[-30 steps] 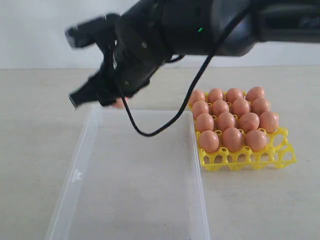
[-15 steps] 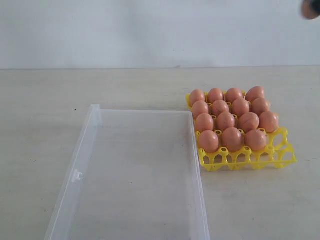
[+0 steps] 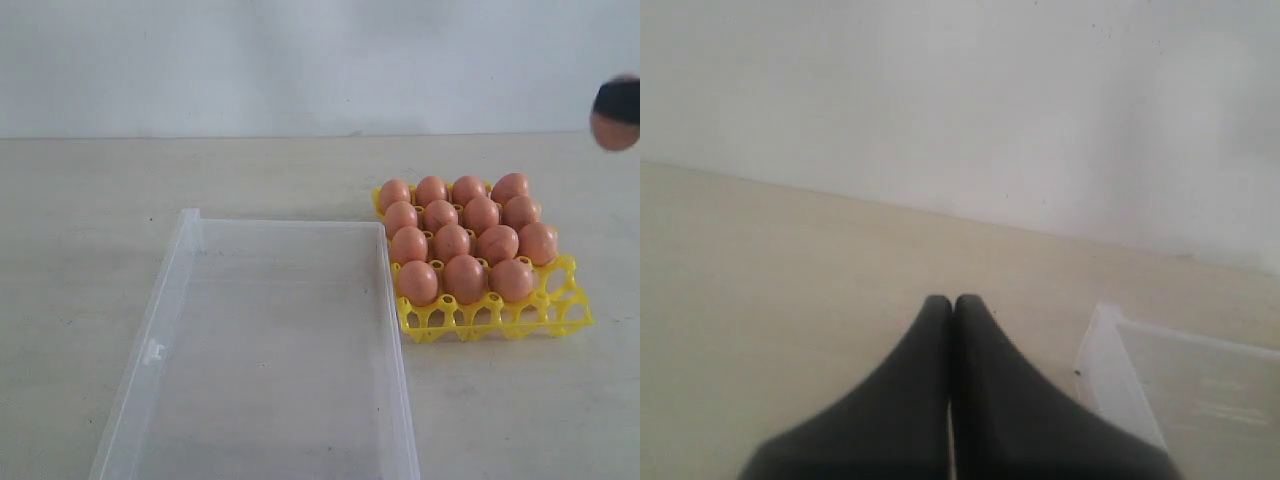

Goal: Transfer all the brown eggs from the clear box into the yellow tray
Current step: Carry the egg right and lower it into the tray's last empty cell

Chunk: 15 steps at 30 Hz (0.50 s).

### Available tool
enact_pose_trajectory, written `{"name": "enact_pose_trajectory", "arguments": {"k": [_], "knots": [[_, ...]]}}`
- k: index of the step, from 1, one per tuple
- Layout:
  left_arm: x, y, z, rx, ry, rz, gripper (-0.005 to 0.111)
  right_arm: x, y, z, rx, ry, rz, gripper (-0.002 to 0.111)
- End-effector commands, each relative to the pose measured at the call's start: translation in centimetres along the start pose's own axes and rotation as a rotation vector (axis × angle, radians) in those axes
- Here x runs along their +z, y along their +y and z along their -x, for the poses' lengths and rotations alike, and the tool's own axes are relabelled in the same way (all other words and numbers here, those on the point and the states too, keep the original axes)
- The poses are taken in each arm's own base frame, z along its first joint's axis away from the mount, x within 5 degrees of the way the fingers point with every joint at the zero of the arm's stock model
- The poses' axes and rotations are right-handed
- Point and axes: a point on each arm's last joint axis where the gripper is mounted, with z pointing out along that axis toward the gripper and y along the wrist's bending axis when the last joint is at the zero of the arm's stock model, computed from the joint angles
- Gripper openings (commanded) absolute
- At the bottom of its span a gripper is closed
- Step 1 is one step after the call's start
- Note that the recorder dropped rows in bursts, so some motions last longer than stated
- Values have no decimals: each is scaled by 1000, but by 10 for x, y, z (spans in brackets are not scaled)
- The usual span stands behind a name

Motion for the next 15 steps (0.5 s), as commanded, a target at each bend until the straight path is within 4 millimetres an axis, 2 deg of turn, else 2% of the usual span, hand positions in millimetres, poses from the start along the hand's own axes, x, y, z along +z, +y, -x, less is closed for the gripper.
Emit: {"name": "enact_pose_trajectory", "arguments": {"k": [1, 4, 8, 11, 15], "knots": [[0, 0, 6, -34, -60, -3, -4, 20, -7, -21, -81, 194, -113, 0], [0, 0, 3, -34, -30, -4, -4, 36, -9, -29, -109, 243, -160, 0], [0, -1, -4, -25, 51, -6, -4, 54, -2, -37, -189, 292, -138, 0], [0, 0, -1, -25, 16, -4, -4, 59, -1, -40, -231, 309, -140, 0], [0, 0, 2, -25, -12, -4, -4, 60, -5, -41, -192, 313, -168, 0]]}}
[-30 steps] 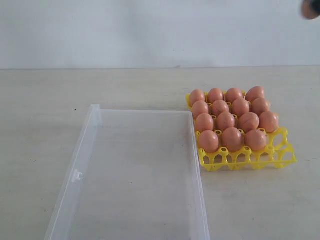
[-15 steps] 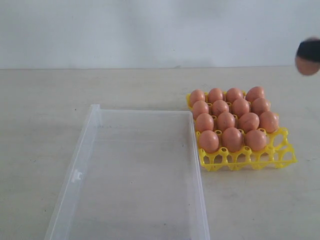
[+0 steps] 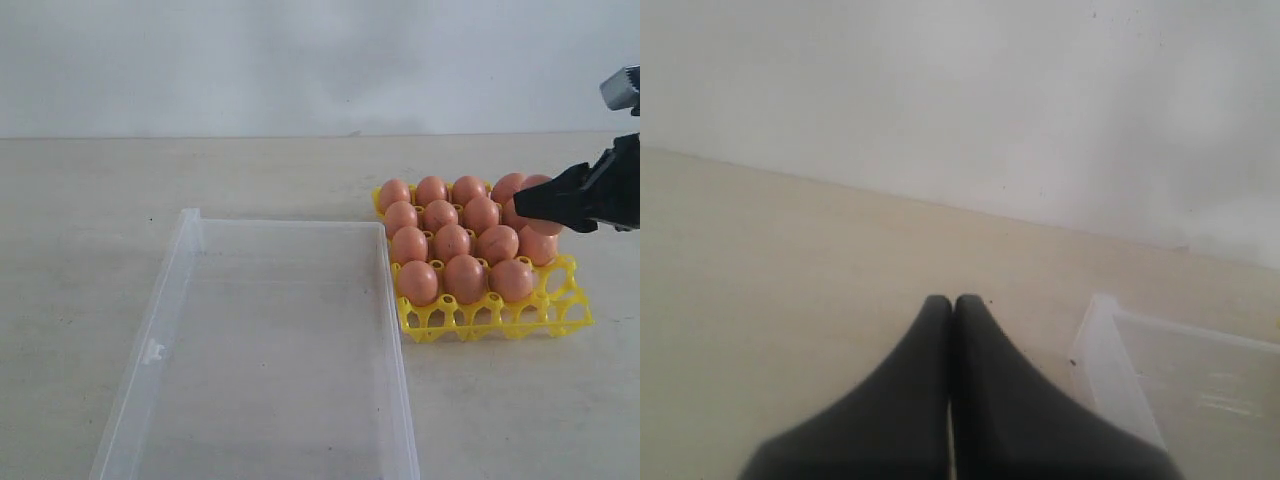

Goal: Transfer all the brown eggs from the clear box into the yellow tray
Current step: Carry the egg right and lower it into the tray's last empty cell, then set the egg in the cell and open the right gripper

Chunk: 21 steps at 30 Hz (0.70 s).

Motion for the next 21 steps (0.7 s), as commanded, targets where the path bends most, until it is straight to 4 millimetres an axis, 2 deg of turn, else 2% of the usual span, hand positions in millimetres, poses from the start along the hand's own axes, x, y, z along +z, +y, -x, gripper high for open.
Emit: {"name": "enact_pose_trajectory", "arguments": {"k": [1, 5, 13, 21], "knots": [[0, 0, 2, -12, -20, -1, -4, 2, -5, -3, 37, 15, -50, 0], [0, 0, -1, -12, 15, -2, -4, 10, -17, -13, 52, 59, -113, 0], [0, 0, -5, -12, 59, -3, -4, 35, -22, -39, -20, 134, 11, 0], [0, 0, -5, 8, 61, 1, -4, 40, -27, -45, -10, 160, -6, 0]]}}
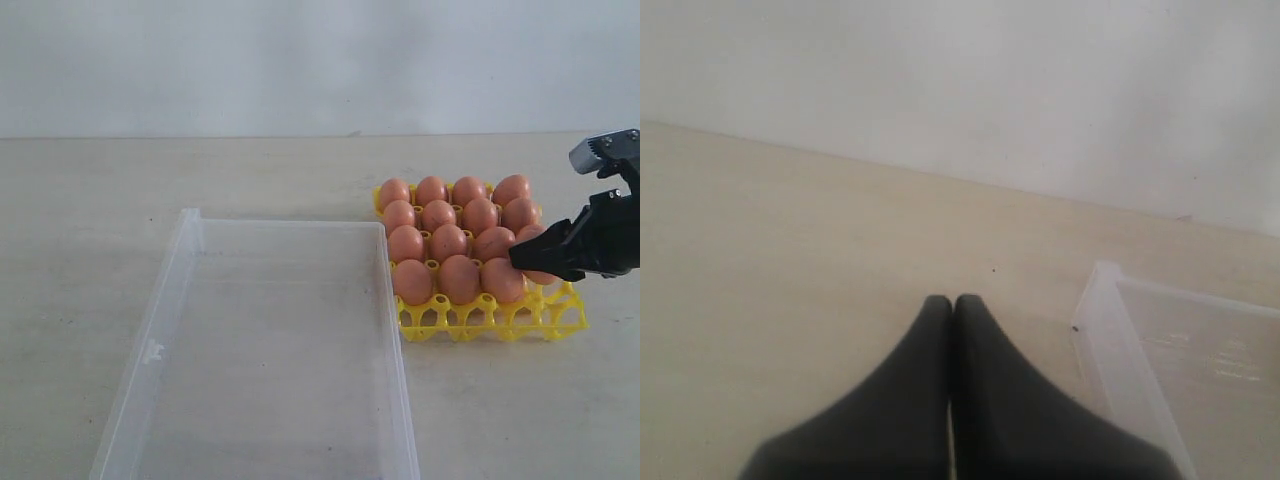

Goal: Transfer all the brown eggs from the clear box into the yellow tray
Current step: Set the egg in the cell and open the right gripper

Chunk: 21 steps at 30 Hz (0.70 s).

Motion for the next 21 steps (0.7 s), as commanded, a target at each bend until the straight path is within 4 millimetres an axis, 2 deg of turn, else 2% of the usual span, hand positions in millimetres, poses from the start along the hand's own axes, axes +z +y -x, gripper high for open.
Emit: {"name": "enact_pose_trajectory", "arguments": {"k": [1, 12, 14, 19, 21], "knots": [[0, 0, 0, 2, 7, 1, -4, 2, -1, -4, -14, 18, -4, 0], [0, 1, 0, 42, 7, 11, -4, 2, 0, -4, 54, 18, -4, 2], [0, 1, 0, 55, 7, 14, -4, 2, 0, -4, 64, 18, -4, 9], [0, 2, 0, 99, 10, 25, -4, 2, -1, -3, 65, 19, -13, 44], [0, 3, 0, 121, 10, 30, -4, 2, -2, -4, 65, 21, -24, 52]]}}
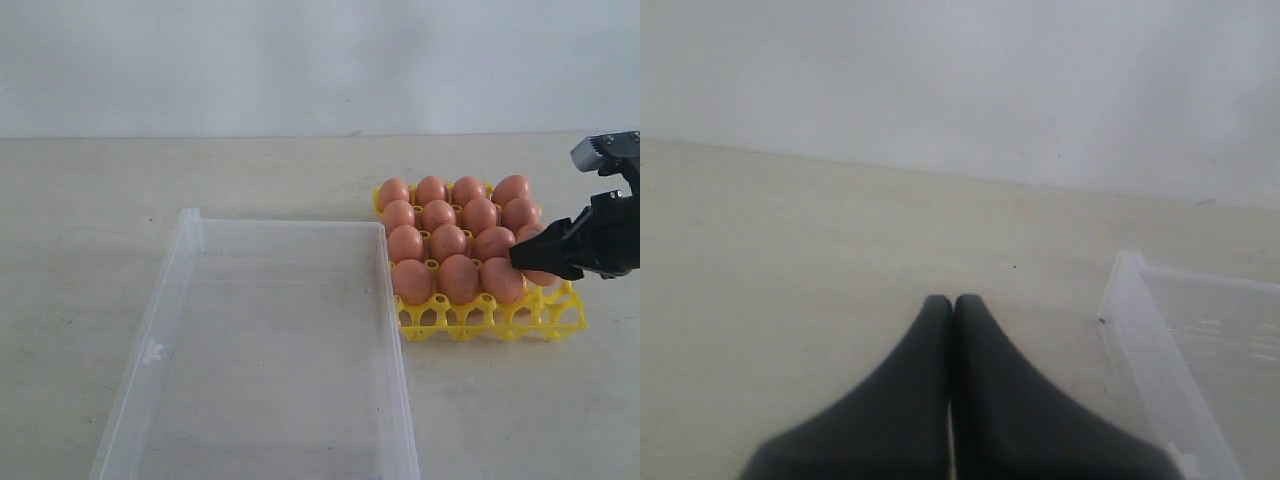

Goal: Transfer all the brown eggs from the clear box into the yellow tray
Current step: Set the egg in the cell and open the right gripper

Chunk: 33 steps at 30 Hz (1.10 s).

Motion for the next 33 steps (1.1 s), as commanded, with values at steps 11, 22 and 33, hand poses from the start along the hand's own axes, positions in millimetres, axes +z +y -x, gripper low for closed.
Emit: {"name": "enact_pose_trajectory", "arguments": {"k": [11, 22, 33], "knots": [[0, 1, -2, 23, 27, 6, -4, 2, -2, -3, 4, 22, -23, 53], [-1, 0, 14, -63, -147, -6, -4, 2, 1, -2, 5, 14, 8, 53], [-1, 0, 14, -60, -151, -6, -4, -5, 3, 4, -10, -16, -11, 53]]}}
